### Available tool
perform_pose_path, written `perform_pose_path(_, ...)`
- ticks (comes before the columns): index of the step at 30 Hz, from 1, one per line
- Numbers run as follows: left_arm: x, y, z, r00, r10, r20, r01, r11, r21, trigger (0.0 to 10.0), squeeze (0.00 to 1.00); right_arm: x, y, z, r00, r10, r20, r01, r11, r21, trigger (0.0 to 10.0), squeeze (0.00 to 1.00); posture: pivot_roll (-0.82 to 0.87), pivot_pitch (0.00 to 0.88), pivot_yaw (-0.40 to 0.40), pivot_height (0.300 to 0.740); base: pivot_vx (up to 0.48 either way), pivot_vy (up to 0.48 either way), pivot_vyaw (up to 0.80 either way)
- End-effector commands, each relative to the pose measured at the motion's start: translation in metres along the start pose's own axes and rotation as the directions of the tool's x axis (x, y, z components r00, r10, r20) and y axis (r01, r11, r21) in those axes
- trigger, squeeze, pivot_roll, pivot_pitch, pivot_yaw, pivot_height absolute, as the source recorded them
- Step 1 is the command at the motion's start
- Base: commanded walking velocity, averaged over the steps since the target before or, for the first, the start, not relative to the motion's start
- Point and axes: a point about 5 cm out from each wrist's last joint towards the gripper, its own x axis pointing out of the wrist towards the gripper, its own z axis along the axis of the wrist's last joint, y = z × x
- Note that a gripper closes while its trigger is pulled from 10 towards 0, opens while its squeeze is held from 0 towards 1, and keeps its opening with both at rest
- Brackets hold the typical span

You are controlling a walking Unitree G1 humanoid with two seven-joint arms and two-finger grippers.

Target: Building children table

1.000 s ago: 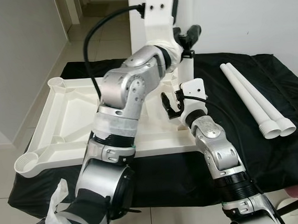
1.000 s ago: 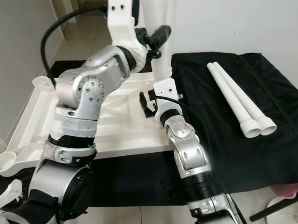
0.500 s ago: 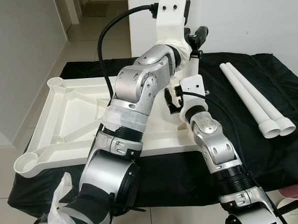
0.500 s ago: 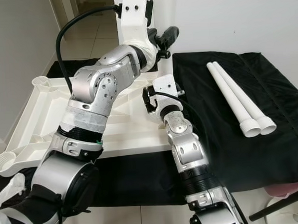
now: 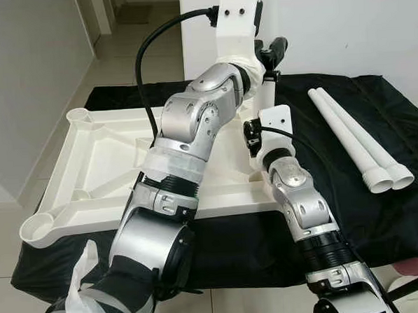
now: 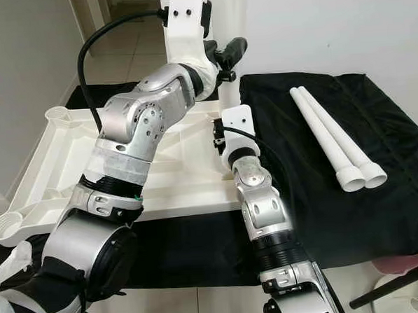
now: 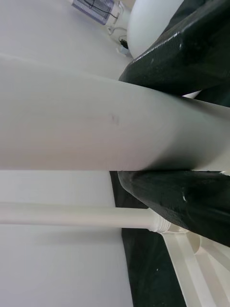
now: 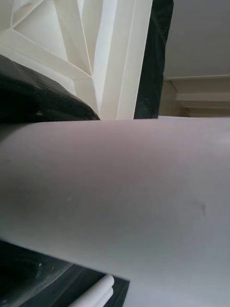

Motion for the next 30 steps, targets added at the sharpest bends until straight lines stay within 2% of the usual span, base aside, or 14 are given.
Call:
perform_pose_path(1, 0.001, -0.006, 0.013, 0.998, -0.040, 0.053, 0.038, 0.999, 0.037, 10.0, 0.00, 0.001, -0.001, -0.008, 0.999, -0.017, -0.041, 0.017, 1.000, 0.009, 0.0, 0.00, -0.01, 0.000, 0.008, 0.740, 0.000, 0.000, 0.00)
perform_pose_path(6, 0.001, -0.005, 0.014, 0.998, -0.036, 0.058, 0.034, 0.998, 0.044, 10.0, 0.00, 0.002, -0.003, -0.009, 0.998, -0.042, -0.055, 0.045, 0.998, 0.052, 0.0, 0.00, -0.01, 0.000, 0.008, 0.740, 0.000, 0.000, 0.00)
perform_pose_path(7, 0.001, -0.005, 0.015, 0.998, -0.036, 0.060, 0.033, 0.998, 0.047, 10.0, 0.00, 0.003, -0.005, -0.009, 0.997, -0.055, -0.058, 0.059, 0.997, 0.059, 6.4, 0.00, -0.01, 0.000, 0.014, 0.740, 0.000, 0.000, 0.00)
perform_pose_path(9, 0.001, -0.004, 0.015, 0.998, -0.035, 0.061, 0.032, 0.998, 0.049, 10.0, 0.00, 0.003, -0.005, -0.009, 0.996, -0.064, -0.060, 0.068, 0.996, 0.065, 6.4, 0.00, -0.01, 0.000, 0.014, 0.740, 0.000, 0.000, 0.00)
perform_pose_path(10, 0.001, -0.004, 0.015, 0.997, -0.038, 0.062, 0.034, 0.998, 0.053, 10.0, 0.00, 0.004, -0.007, -0.009, 0.995, -0.072, -0.065, 0.078, 0.994, 0.079, 10.0, 0.00, -0.01, 0.000, 0.014, 0.740, 0.000, 0.000, 0.00)
perform_pose_path(14, 0.000, -0.005, 0.017, 0.996, -0.052, 0.074, 0.048, 0.997, 0.053, 10.0, 0.00, 0.006, -0.009, -0.010, 0.993, -0.084, -0.080, 0.091, 0.992, 0.089, 10.0, 0.00, -0.01, 0.000, 0.015, 0.740, 0.000, 0.000, 0.00)
perform_pose_path(15, 0.000, -0.006, 0.017, 0.995, -0.060, 0.077, 0.056, 0.997, 0.045, 10.0, 0.29, 0.006, -0.010, -0.010, 0.993, -0.088, -0.082, 0.095, 0.992, 0.085, 10.0, 0.00, -0.01, 0.000, 0.015, 0.740, 0.000, 0.000, 0.00)
perform_pose_path(16, 0.000, -0.006, 0.017, 0.994, -0.069, 0.085, 0.067, 0.997, 0.032, 10.0, 0.83, 0.006, -0.011, -0.010, 0.992, -0.093, -0.083, 0.101, 0.991, 0.087, 10.0, 0.00, -0.01, 0.000, 0.015, 0.740, 0.000, 0.000, 0.00)
perform_pose_path(17, 0.000, -0.006, 0.017, 0.994, -0.069, 0.085, 0.067, 0.997, 0.032, 10.0, 0.83, 0.006, -0.011, -0.010, 0.992, -0.093, -0.083, 0.101, 0.991, 0.087, 10.0, 0.00, -0.01, 0.000, 0.015, 0.740, 0.000, 0.000, 0.00)
perform_pose_path(18, -0.001, -0.006, 0.017, 0.993, -0.075, 0.088, 0.073, 0.997, 0.025, 10.0, 1.00, 0.006, -0.011, -0.010, 0.992, -0.094, -0.083, 0.101, 0.991, 0.087, 10.0, 0.00, -0.01, 0.000, 0.015, 0.740, 0.000, 0.000, 0.00)
perform_pose_path(26, -0.003, -0.008, 0.020, 0.990, -0.094, 0.103, 0.091, 0.995, 0.032, 10.0, 1.00, 0.007, -0.011, -0.010, 0.992, -0.096, -0.078, 0.103, 0.992, 0.080, 10.0, 0.00, -0.01, 0.000, 0.015, 0.740, 0.000, 0.000, 0.00)
perform_pose_path(27, -0.003, -0.008, 0.021, 0.988, -0.101, 0.113, 0.099, 0.995, 0.023, 10.0, 0.00, 0.007, -0.011, -0.009, 0.992, -0.098, -0.076, 0.104, 0.991, 0.082, 10.0, 0.00, -0.01, 0.000, 0.016, 0.740, 0.000, 0.000, 0.00)
perform_pose_path(30, -0.005, -0.010, 0.024, 0.983, -0.120, 0.136, 0.120, 0.993, 0.005, 10.0, 0.00, 0.006, -0.011, -0.008, 0.992, -0.102, -0.072, 0.109, 0.990, 0.089, 10.0, 0.00, -0.01, 0.000, 0.015, 0.740, 0.000, 0.000, 0.00)
